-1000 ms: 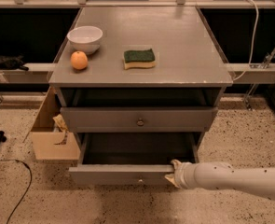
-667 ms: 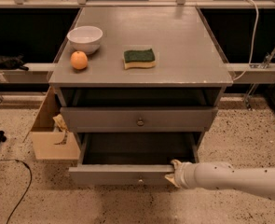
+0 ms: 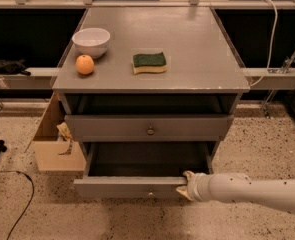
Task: Open middle drawer
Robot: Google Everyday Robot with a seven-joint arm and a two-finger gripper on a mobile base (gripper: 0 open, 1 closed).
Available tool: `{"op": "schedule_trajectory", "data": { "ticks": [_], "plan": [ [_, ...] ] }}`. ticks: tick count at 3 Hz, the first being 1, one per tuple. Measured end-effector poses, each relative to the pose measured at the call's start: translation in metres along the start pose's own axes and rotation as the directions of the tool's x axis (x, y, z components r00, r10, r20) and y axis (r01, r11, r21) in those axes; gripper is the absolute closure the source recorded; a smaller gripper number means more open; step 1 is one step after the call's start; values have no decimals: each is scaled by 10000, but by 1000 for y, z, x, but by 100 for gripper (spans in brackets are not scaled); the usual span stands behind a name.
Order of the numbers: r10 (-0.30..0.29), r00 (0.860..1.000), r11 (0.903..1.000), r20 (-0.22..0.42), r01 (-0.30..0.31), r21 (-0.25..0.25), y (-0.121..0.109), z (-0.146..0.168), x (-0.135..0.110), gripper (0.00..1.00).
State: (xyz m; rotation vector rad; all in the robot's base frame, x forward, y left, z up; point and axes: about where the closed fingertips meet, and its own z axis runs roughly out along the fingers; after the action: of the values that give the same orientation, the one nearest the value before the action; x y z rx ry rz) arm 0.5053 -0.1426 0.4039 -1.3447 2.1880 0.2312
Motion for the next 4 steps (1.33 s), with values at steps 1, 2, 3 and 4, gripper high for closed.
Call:
{"op": "schedule_trajectory", "data": {
  "ticks": [1,2,3,4],
  "plan": [
    [0,10000,10000,0,0,0,0,0,0,8],
    [0,10000,10000,0,0,0,0,0,0,9],
    [76,9999,9999,-143,-77,-115,28,-8,24,34],
    [112,9999,9999,-119,-113,-95,27,-12,20,63]
  ]
}}
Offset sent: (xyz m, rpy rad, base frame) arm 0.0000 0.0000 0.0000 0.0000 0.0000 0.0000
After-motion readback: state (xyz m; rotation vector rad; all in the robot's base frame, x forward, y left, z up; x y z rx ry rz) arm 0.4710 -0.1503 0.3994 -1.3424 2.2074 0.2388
